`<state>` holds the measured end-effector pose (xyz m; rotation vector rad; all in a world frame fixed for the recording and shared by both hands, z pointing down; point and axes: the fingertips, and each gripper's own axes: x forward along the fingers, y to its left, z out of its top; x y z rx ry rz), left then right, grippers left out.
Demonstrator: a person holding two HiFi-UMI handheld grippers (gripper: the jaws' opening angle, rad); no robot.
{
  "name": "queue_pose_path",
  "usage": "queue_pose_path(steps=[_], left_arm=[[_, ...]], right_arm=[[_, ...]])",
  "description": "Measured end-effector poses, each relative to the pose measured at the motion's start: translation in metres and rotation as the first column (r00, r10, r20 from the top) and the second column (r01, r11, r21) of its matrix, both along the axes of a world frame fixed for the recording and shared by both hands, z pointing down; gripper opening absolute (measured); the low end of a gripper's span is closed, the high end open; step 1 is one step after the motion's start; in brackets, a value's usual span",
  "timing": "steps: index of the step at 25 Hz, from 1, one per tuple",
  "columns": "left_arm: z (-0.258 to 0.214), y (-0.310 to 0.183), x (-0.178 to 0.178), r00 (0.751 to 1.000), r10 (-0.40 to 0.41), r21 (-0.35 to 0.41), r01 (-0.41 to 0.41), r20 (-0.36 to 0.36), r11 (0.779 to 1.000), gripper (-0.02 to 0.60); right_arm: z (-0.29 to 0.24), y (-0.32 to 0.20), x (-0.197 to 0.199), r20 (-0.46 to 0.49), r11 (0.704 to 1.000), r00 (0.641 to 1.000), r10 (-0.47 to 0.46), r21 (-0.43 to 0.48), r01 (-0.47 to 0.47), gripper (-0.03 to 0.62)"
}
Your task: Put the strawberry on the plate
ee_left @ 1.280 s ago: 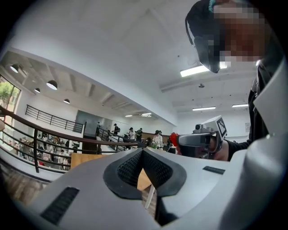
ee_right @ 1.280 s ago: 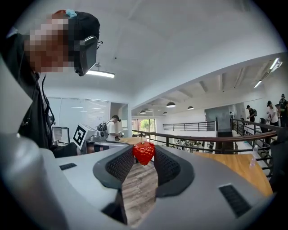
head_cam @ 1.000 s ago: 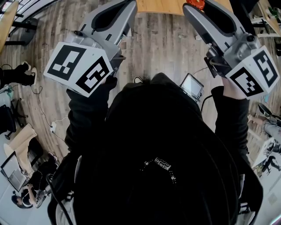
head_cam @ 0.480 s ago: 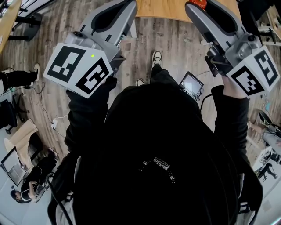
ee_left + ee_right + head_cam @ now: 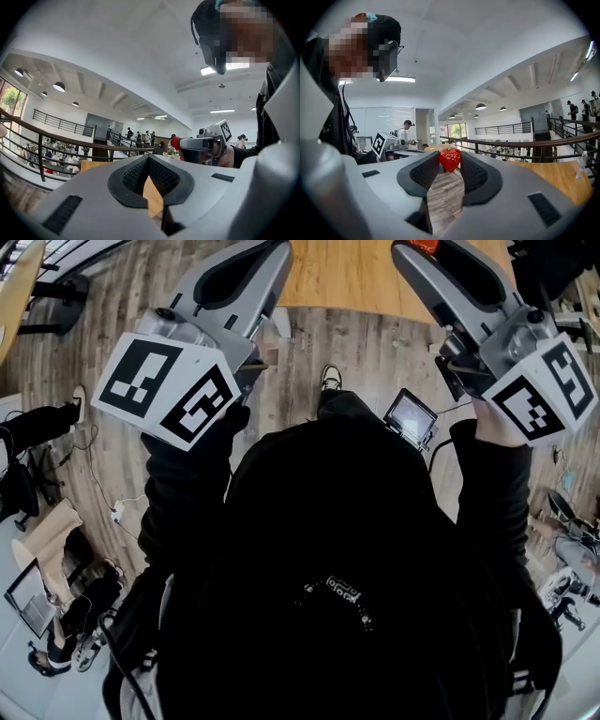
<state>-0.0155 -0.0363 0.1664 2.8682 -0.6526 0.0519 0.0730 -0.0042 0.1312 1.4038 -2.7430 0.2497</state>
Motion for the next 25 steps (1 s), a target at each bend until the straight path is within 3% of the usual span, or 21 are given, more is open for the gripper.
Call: queue_pose_path(steps=[19,25], left_arm=[[-0.009,-0.077,0.057,0.998,-0.053,0.049,0.052,0.025,0.997,0.005],[0.001,-0.096,0.079,0.997,-0.062,0.026,0.061,0.046,0.998,0.005]], right_arm=[[0.003,-0.084,0.064,0.046,0.998,0.998,-0.051,0.037,0.049,0.15],[0.015,-0.107,0.091,0.081,0.998,0.995,-0.06,0.013,0.06,0.15]])
